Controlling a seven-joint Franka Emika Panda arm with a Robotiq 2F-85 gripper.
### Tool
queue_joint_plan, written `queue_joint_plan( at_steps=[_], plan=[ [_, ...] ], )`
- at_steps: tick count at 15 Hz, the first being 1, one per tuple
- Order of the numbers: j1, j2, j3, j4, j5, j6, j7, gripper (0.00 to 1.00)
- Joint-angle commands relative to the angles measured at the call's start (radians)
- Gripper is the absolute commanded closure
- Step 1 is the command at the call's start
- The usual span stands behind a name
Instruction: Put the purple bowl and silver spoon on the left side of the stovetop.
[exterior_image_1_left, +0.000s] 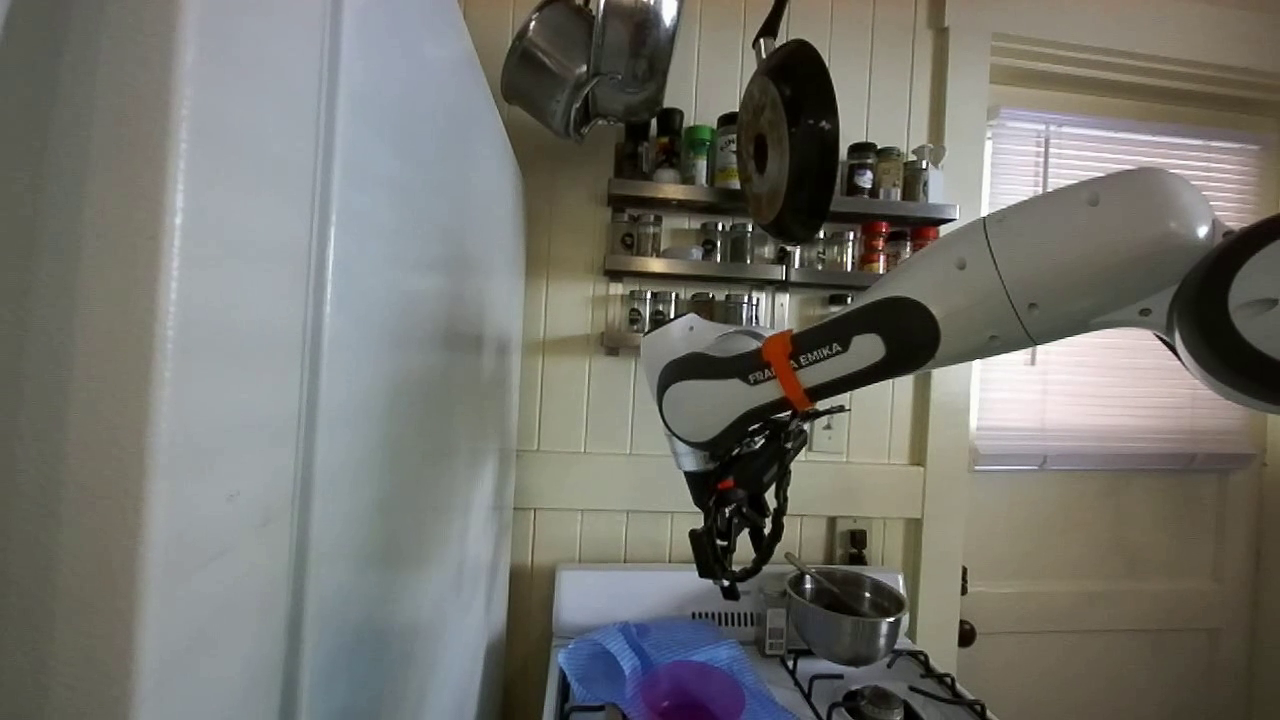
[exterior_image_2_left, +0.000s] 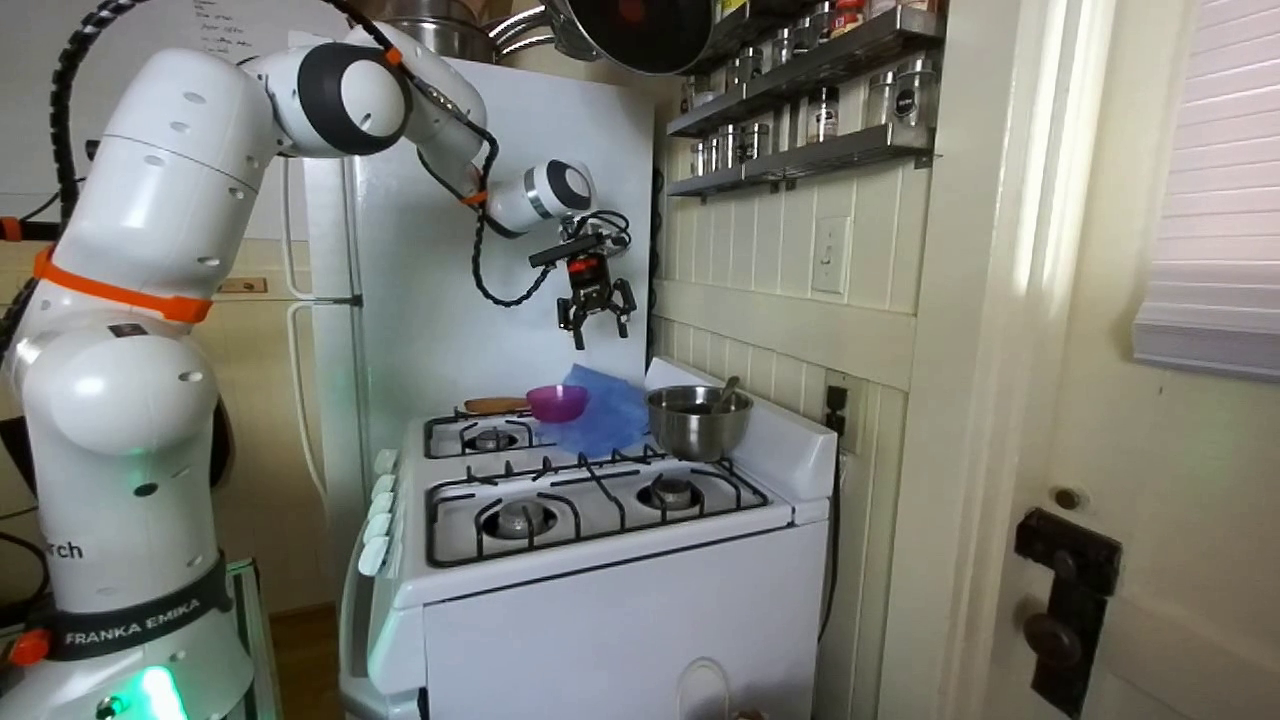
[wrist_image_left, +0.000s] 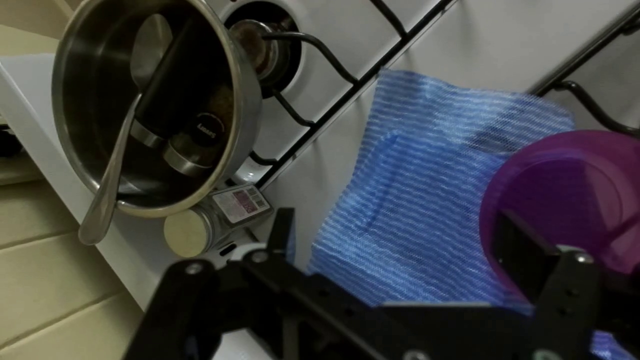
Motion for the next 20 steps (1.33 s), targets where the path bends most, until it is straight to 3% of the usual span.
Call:
queue_joint_plan(
  at_steps=[1,11,20],
  plan=[
    [-0.001,0.004,-0.001,0.012,0.0,-0.011,0.002,0.0],
    [0.0,0.002,-0.001,0.01,0.0,-0.005,0.0,0.0],
    [-0.061,-0.068,-0.026,-0.021,0.023,0.172,0.017,0.0]
  ],
)
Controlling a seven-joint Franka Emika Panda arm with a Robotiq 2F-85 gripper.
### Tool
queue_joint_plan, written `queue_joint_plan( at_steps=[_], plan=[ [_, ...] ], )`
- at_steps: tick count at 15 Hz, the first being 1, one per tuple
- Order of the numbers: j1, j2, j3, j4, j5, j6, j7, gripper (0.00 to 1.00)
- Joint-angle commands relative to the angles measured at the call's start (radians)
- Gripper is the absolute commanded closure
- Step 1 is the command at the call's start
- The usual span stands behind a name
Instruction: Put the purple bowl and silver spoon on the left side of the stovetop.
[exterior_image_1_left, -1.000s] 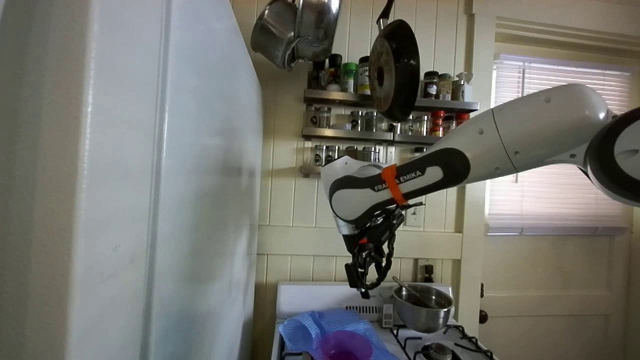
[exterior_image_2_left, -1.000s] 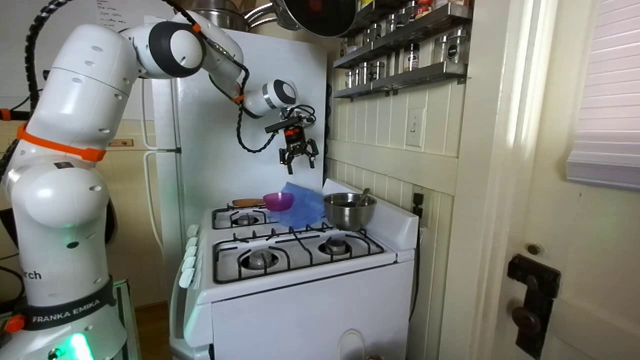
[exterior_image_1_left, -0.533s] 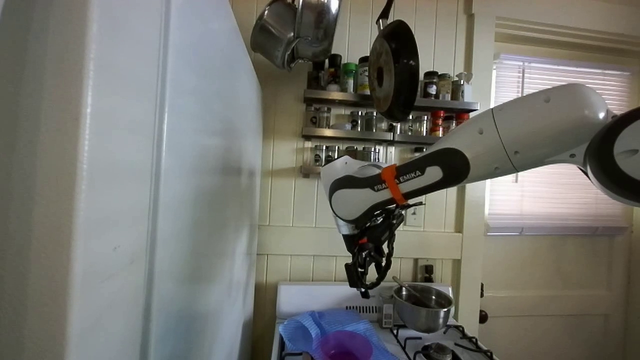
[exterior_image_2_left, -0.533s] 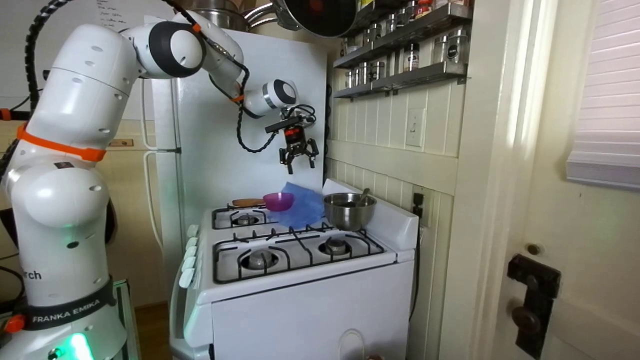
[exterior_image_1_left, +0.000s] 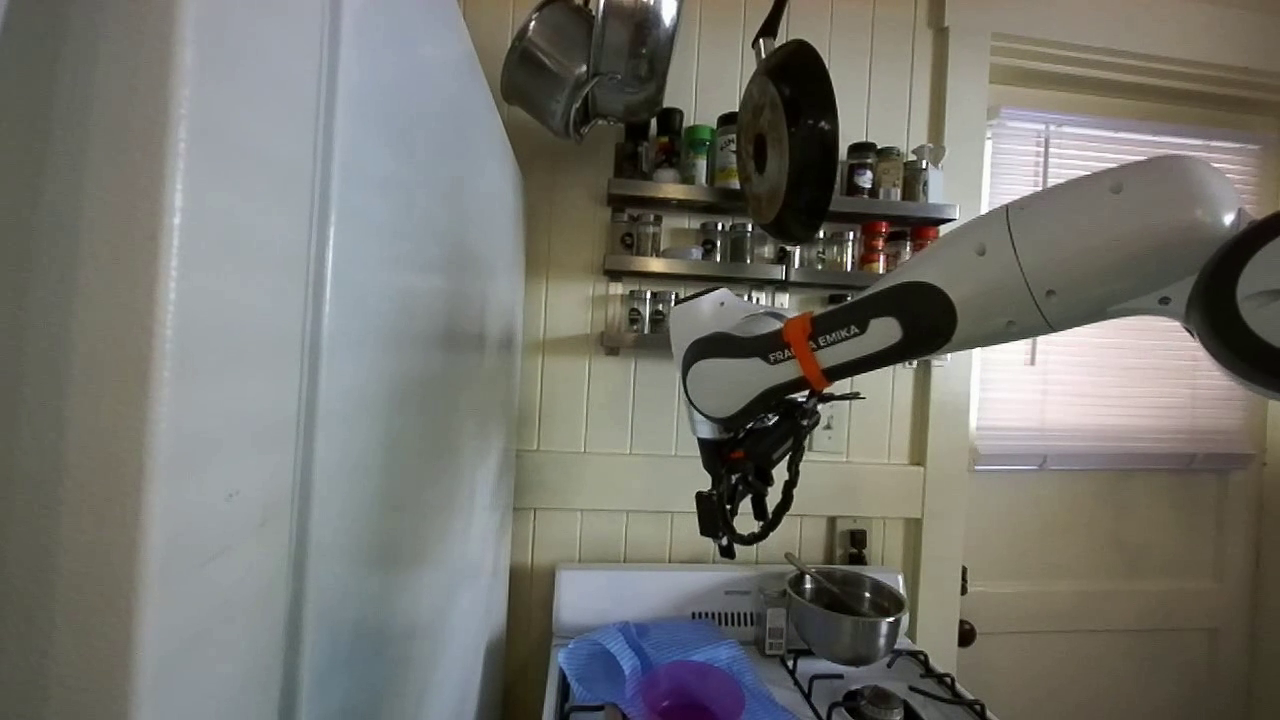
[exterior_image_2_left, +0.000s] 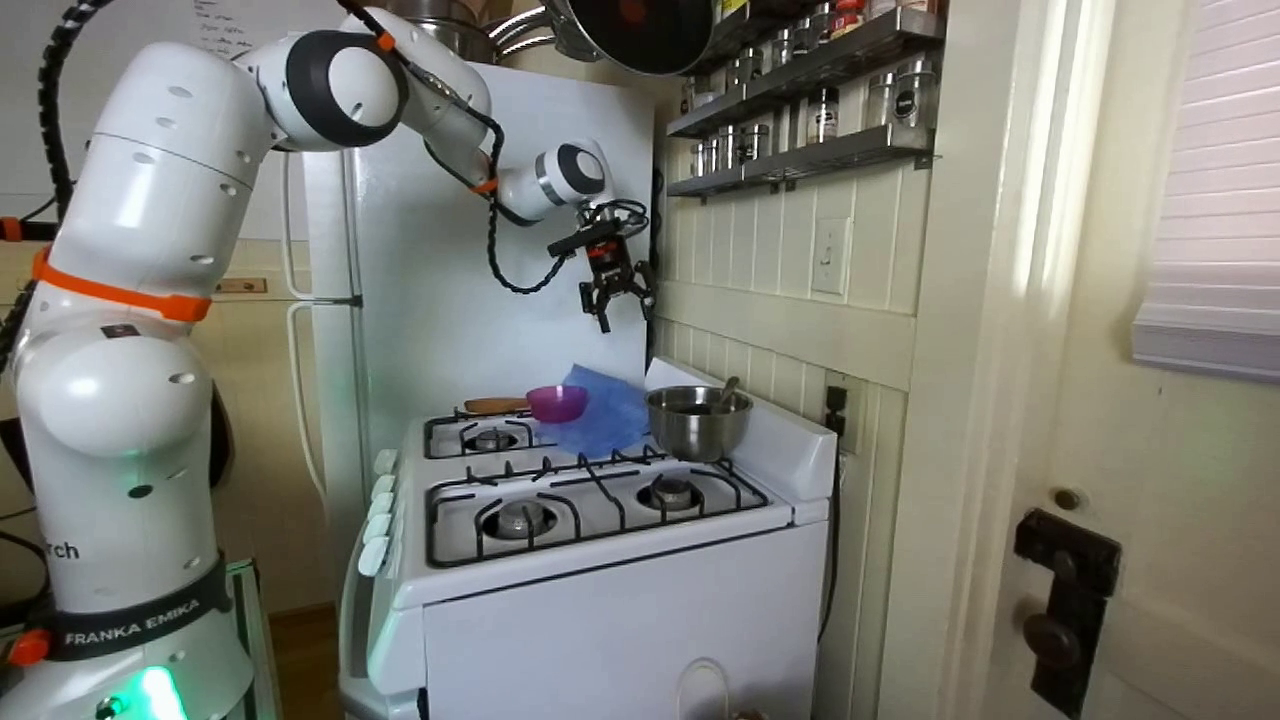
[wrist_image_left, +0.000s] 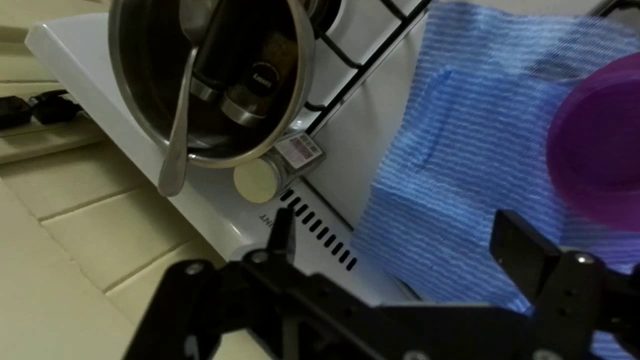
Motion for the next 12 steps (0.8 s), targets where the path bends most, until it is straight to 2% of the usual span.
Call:
queue_joint_plan(
  at_steps=[1,2,6,12],
  plan=[
    [-0.021,-0.041,-0.008,-0.039,0.029,0.056,0.015,0.0],
    [-0.009,-0.01,-0.009,0.005,0.005,0.019,0.0,0.0],
    [-0.017,-0.019,-0.01,0.004,0.014,0.023,0.001,0.0],
    [-0.067,-0.101,-0.039,-0.064,0.052,0.113,0.016,0.0]
  ],
)
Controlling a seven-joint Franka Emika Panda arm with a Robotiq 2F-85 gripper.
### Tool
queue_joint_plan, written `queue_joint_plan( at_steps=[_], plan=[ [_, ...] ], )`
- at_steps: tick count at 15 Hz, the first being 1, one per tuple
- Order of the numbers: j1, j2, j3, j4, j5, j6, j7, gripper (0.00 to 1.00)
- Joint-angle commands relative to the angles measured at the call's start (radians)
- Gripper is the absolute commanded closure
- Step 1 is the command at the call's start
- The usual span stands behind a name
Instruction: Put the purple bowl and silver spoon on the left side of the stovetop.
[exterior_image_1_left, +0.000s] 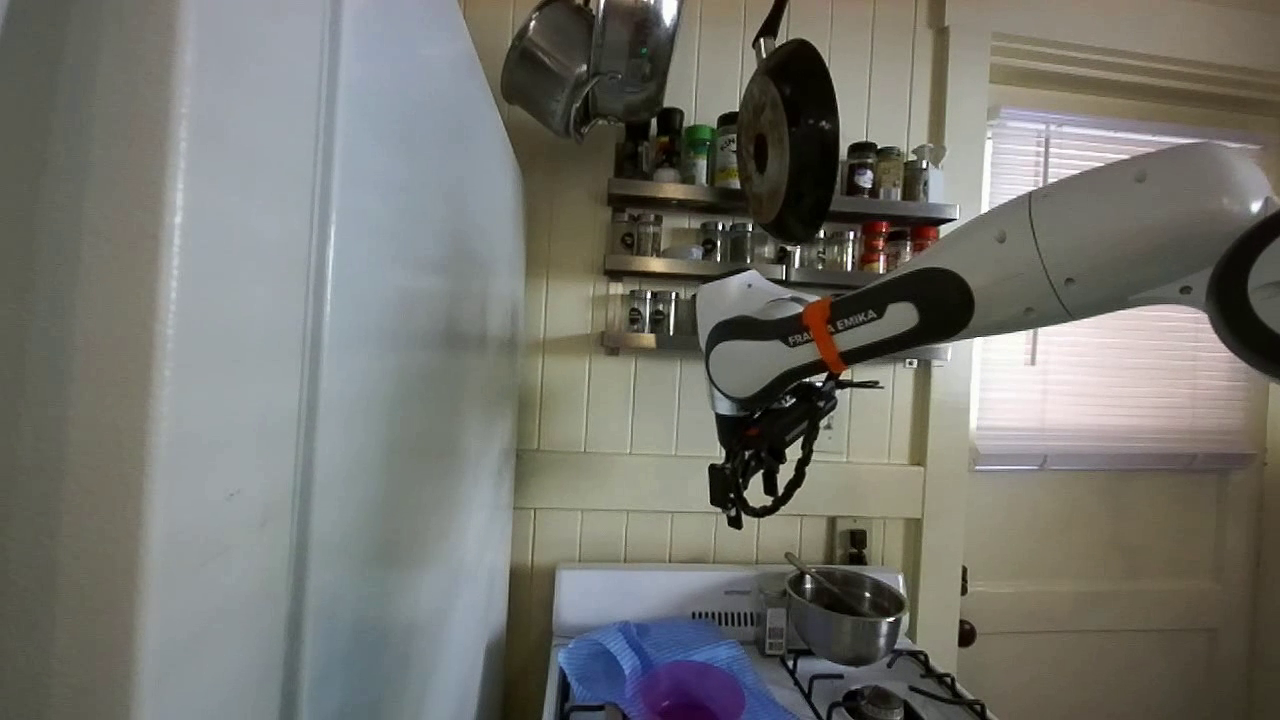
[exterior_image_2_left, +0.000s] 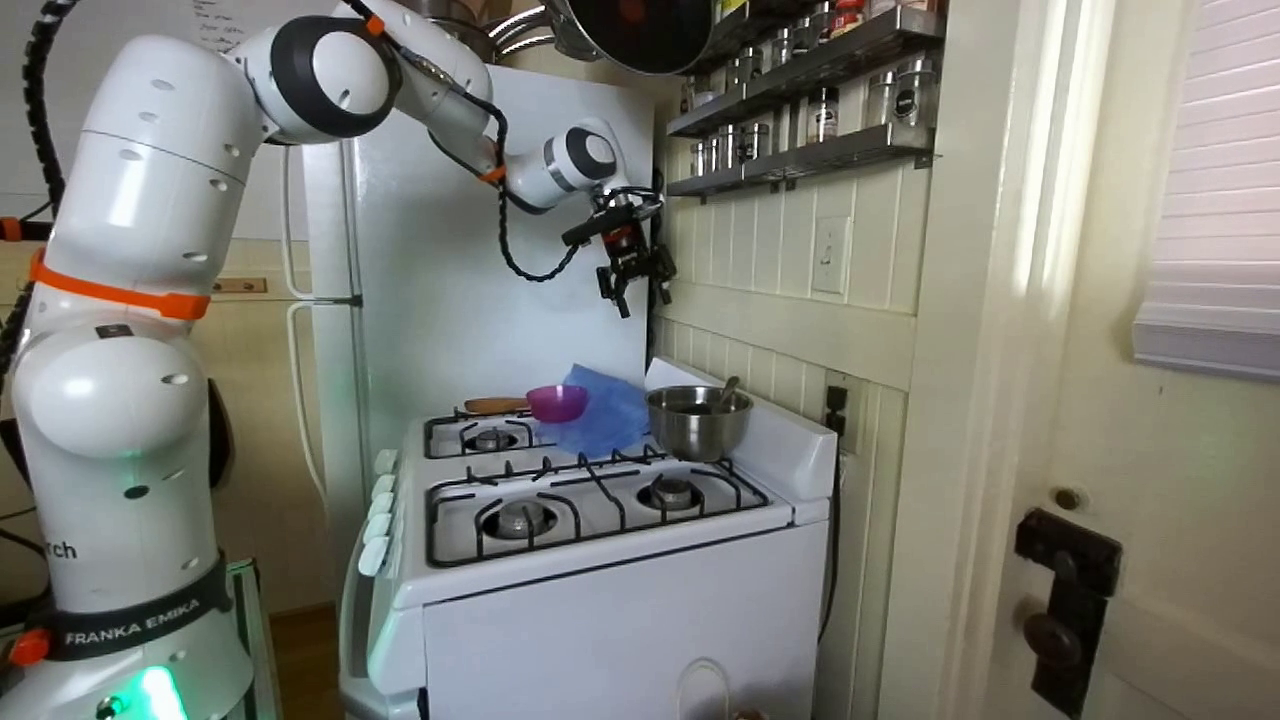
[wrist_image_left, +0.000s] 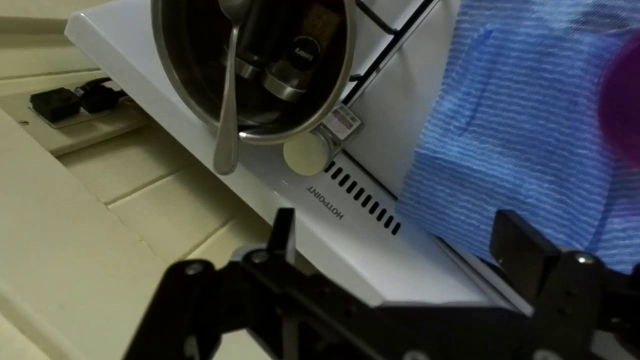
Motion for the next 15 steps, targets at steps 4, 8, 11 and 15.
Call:
queue_joint_plan(
  at_steps=[4,8,11,15],
  plan=[
    [-0.083,-0.121,-0.032,-0.138,0.117,0.077,0.006,0.0],
    [-0.118,-0.179,-0.054,-0.252,0.126,0.112,0.004,0.0],
    [-0.169,-0.235,-0.069,-0.356,0.227,0.226,-0.094,0.0],
    [-0.176,-0.201,-0.084,-0.311,0.219,0.211,-0.067,0.0]
  ],
)
